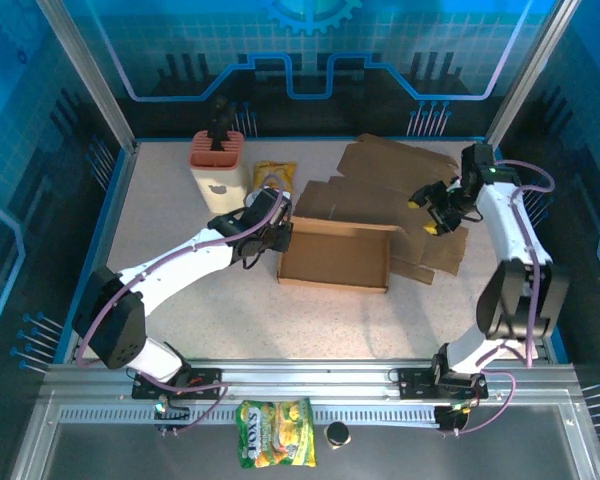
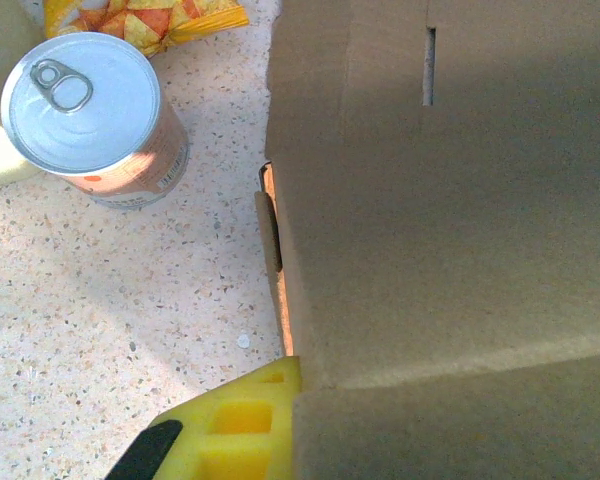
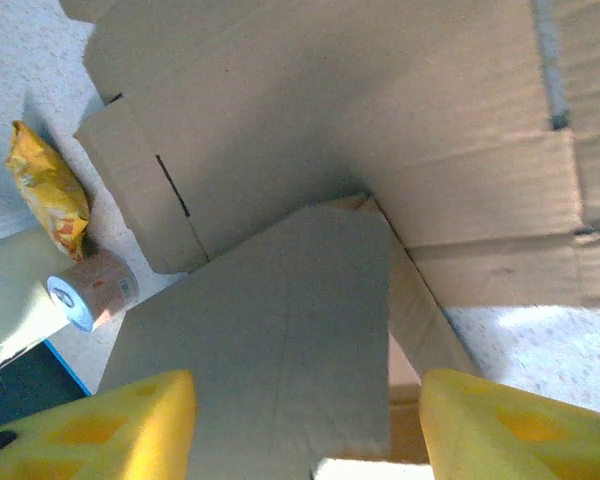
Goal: Fold the paper box
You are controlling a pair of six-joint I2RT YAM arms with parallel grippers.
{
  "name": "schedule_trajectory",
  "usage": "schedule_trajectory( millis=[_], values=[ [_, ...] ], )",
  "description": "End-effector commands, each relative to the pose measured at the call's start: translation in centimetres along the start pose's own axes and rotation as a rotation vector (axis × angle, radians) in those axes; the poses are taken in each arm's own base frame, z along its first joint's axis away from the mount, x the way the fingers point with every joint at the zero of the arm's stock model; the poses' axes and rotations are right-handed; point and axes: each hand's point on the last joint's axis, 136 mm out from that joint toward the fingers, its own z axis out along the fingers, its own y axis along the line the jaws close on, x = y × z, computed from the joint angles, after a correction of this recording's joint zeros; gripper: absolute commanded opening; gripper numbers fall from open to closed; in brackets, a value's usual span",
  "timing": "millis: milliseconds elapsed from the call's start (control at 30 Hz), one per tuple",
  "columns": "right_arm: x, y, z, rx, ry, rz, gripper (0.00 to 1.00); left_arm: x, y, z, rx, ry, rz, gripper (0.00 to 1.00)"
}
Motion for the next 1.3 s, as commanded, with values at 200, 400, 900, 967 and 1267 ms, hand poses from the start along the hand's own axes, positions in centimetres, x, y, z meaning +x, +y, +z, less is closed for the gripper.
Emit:
schedule_trajectory(
  millis=[200,400,900,967,1267],
  values=[
    [-0.5,2.2,2.2,-0.082,0.137,-0.06,0.62,-1.1,-0.7,-0.3,0.064,0.057,-0.095,0.0],
    [0.4,2.8,2.8,-0.112,0.195,-0.065,0.62,-2.2,-0.9,-0.5,0.096,0.116,-0.159,0.0],
    [4.2,2.6,2.3,-0.164,0.296,0.015,0.63,-2.1,-1.7,-0.4,0.13,0.177,-0.222,0.0],
    [4.8,2.8,2.4,-0.179,0.307,0.032,0.63,-2.1,-1.7,-0.5,0.134,0.177,-0.226,0.0],
    [6.1,4.5,2.7,-0.249,0.346,0.077,0.61,-2.2,-2.3,-0.6,0.16,0.184,-0.253,0.0]
  ],
)
